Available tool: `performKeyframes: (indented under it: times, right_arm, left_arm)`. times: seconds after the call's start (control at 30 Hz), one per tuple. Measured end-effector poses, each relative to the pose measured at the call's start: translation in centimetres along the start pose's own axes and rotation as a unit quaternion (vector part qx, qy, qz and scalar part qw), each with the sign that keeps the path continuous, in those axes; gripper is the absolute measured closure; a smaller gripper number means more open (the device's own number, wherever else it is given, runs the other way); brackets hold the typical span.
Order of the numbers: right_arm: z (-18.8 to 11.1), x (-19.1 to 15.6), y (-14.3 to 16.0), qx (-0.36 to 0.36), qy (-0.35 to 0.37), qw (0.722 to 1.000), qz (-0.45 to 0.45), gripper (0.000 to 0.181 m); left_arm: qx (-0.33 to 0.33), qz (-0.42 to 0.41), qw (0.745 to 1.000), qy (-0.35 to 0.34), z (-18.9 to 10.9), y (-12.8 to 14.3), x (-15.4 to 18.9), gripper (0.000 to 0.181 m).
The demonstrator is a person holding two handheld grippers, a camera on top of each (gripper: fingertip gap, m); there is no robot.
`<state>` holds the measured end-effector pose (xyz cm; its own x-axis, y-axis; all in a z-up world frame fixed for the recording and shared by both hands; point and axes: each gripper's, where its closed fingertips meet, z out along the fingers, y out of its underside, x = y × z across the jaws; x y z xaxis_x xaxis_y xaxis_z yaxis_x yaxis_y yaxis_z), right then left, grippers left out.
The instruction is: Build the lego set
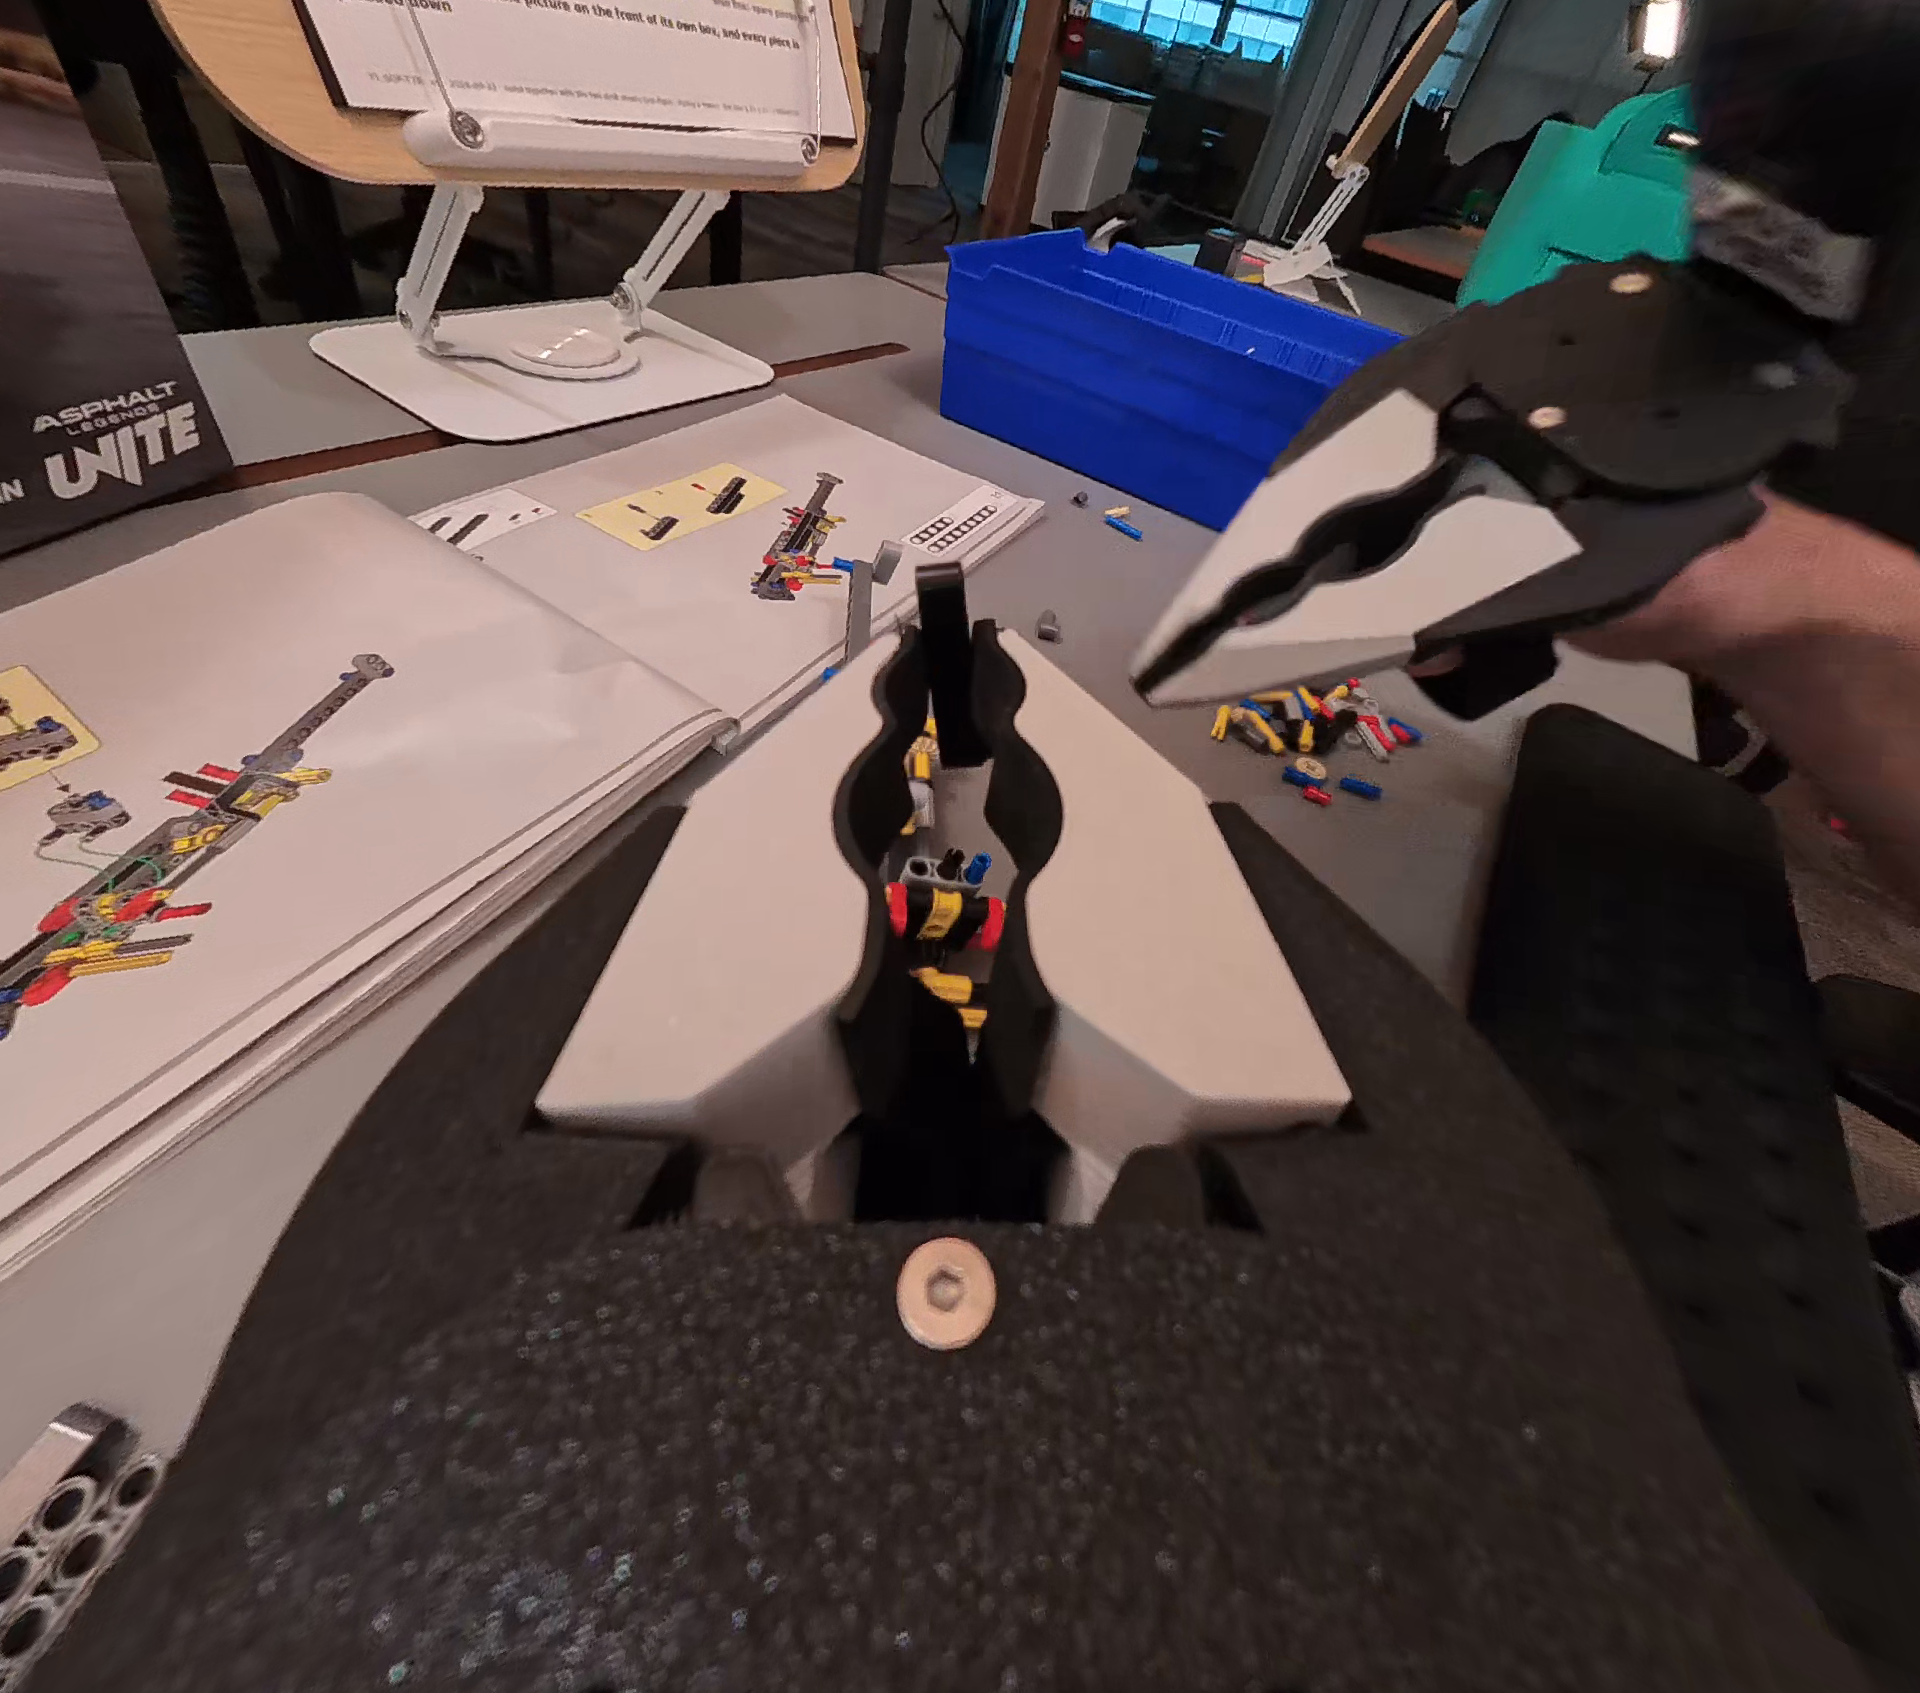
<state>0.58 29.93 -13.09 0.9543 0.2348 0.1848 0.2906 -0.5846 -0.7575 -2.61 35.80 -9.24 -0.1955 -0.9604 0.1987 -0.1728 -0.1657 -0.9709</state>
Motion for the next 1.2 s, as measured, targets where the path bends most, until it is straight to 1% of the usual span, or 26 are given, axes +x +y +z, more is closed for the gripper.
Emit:
performKeyframes:
  times: [0.03, 0.1, 0.17, 0.2, 0.23, 0.3, 0.43, 0.6, 1.2]
  right_arm:
    - [-0.4, -0.2, 2.3, -0.052, -0.042, 0.998, 0.016, 0.178]
    - [-1.4, 0.0, 6.4, -0.136, -0.089, 0.986, 0.029, 0.178]
    - [-2.2, 0.4, 9.8, -0.21, -0.108, 0.972, 0.016, 0.178]
    - [-2.7, 0.5, 11.0, -0.241, -0.115, 0.964, 0.011, 0.178]
    - [-3.0, 0.6, 11.6, -0.257, -0.118, 0.959, 0.006, 0.178]
    - [-3.7, 0.1, 12.2, -0.275, -0.142, 0.951, 0.005, 0.178]
    - [-4.2, -0.1, 13.2, -0.309, -0.156, 0.938, -0.01, 0.178]
    - [-3.8, 0.0, 13.5, -0.306, -0.15, 0.94, -0.031, 0.178]
    - [-3.7, -0.1, 13.8, -0.302, -0.148, 0.941, -0.036, 0.173]
  left_arm:
    - [0.002, 0.006, 1.0, 0.0, 0.0, -0.1, 0.1, 0.175]
    - [-0.003, 0.022, 1.0, 0.003, 0.2, 0.0, 0.5, 0.175]
    - [-0.008, 0.046, 0.999, -0.004, 0.3, 0.2, 0.7, 0.175]
    - [-0.009, 0.06, 0.998, -0.008, 0.3, 0.2, 0.8, 0.175]
    - [-0.01, 0.073, 0.997, -0.011, 0.3, 0.2, 0.9, 0.175]
    - [-0.012, 0.087, 0.996, -0.009, 0.4, 0.3, 1.2, 0.175]
    - [-0.012, 0.091, 0.996, -0.008, 0.4, 0.3, 1.3, 0.175]
    - [-0.012, 0.091, 0.996, -0.009, 0.3, 0.3, 1.2, 0.175]
    - [-0.015, 0.105, 0.994, -0.009, 0.5, 0.4, 1.5, 0.175]
